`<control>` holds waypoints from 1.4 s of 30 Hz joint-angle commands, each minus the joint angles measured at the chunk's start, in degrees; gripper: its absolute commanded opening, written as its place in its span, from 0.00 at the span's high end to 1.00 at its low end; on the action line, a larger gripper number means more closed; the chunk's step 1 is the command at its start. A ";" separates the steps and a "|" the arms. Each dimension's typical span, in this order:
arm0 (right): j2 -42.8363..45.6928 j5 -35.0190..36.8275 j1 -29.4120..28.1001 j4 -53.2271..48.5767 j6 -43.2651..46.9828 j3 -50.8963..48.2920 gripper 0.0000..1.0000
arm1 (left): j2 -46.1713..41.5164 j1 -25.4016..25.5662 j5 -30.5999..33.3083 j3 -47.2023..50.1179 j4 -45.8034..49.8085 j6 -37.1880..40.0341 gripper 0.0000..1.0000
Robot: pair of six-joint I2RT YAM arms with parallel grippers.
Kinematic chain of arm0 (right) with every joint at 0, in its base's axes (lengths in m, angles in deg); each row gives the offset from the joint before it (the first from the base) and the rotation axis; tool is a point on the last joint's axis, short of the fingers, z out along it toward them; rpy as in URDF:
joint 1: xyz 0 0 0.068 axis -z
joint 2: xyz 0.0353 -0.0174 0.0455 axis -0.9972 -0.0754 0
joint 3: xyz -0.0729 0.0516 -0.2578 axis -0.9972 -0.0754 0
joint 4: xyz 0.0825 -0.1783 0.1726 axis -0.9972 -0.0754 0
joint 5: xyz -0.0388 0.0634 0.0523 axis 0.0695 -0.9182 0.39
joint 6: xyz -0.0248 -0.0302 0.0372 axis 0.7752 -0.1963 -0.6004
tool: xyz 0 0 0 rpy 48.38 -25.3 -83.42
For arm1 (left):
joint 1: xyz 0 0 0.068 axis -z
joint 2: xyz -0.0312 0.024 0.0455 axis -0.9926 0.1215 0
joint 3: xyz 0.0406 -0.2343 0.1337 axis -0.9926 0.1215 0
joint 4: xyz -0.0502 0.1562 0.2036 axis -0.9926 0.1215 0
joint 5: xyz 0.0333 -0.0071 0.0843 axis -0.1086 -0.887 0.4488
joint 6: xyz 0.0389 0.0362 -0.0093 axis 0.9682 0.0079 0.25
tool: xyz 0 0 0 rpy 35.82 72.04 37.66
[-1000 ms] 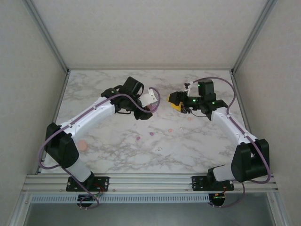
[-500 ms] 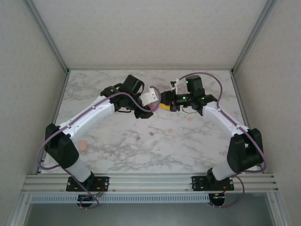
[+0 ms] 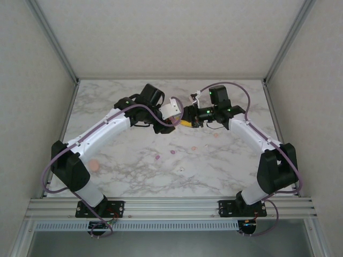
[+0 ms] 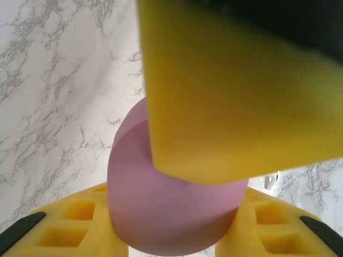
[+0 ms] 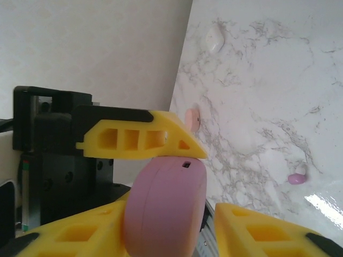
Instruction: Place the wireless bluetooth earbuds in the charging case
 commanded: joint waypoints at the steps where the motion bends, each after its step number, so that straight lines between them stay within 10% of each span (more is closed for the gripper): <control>1: -1.15 -1.78 -0.40 -2.80 2.24 1.98 0.56 | 0.27 0.73 0.23 -2.28 1.87 1.03 0.79; 7: -2.03 -1.57 -0.61 -1.66 1.19 2.12 0.68 | -0.12 0.99 0.79 -2.30 1.44 1.32 0.74; 11: -1.37 -0.83 -0.43 0.47 -0.84 1.98 0.78 | -2.03 0.86 1.80 -0.23 -1.79 0.11 0.51; 17: 2.35 -1.95 2.04 20.30 -16.37 -3.04 0.83 | -12.94 -4.98 -6.67 13.18 -22.02 -9.67 0.37; 24: 3.39 -4.47 4.35 41.66 -34.88 -5.67 0.84 | -22.29 -13.97 -20.40 31.07 -54.92 -20.69 0.36; 42: 3.24 -6.79 2.91 47.72 -44.15 -2.20 0.84 | -11.98 -14.26 -32.25 23.27 -59.90 -22.48 0.38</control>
